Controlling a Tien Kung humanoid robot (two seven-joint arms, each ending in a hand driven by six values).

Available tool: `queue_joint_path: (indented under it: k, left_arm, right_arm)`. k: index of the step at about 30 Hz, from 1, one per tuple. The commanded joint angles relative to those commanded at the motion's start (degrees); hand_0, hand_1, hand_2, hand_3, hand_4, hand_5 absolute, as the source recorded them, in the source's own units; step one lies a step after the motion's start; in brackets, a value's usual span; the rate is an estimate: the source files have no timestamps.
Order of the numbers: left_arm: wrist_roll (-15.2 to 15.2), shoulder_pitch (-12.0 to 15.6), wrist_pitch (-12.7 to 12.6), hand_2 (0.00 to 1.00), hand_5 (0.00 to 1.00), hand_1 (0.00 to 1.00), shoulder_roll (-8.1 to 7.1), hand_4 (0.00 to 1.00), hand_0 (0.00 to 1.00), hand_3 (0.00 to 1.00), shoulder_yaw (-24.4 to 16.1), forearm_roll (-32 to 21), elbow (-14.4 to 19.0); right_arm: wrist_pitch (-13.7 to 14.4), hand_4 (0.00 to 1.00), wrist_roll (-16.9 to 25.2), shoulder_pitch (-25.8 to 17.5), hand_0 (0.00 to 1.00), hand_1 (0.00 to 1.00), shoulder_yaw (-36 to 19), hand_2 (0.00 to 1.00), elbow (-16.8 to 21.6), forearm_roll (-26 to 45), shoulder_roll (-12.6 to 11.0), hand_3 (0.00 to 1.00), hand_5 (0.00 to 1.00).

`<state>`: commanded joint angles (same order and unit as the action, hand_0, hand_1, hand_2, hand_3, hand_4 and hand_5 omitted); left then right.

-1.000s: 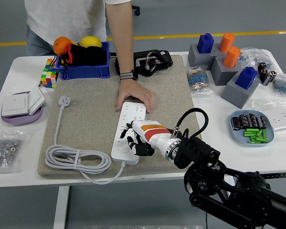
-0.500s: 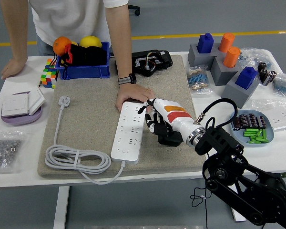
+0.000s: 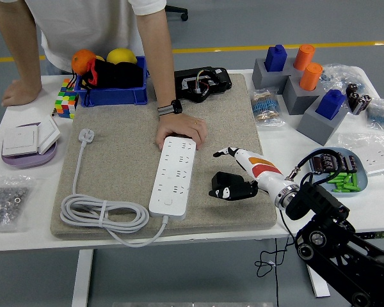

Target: Press the white button,pick up the black plug,place it near the board,insert it into the board

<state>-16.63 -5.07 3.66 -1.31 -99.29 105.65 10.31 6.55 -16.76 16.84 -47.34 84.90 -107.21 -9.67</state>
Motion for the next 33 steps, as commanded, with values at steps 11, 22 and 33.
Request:
queue_joint_path:
  k: [11, 22, 33]
  left_arm:
    - [0.16, -0.23, 0.00, 0.636, 0.391, 0.630, 0.10, 0.553, 0.624, 0.691, 0.53, -0.46, 0.00]
    - [0.20, -0.25, -0.03, 0.636, 0.394, 0.630, 0.17, 0.556, 0.624, 0.693, 0.44, -0.50, 0.00]
    - [0.27, -0.34, -0.10, 0.636, 0.396, 0.631, 0.13, 0.557, 0.624, 0.694, 0.34, -0.75, 0.00]
  right_arm:
    - [5.73, 0.955, 6.09, -1.45, 0.787, 0.747, -0.52, 0.710, -3.74, 2.08, -0.92, 0.665, 0.179]
    - [8.74, 0.823, 10.29, -0.71, 0.698, 0.687, 2.88, 0.647, -7.87, 4.98, -0.36, 0.628, 0.069]
    - [9.98, 0.771, 12.25, -0.31, 0.653, 0.657, 4.46, 0.617, -9.52, 5.80, -0.22, 0.622, 0.049]
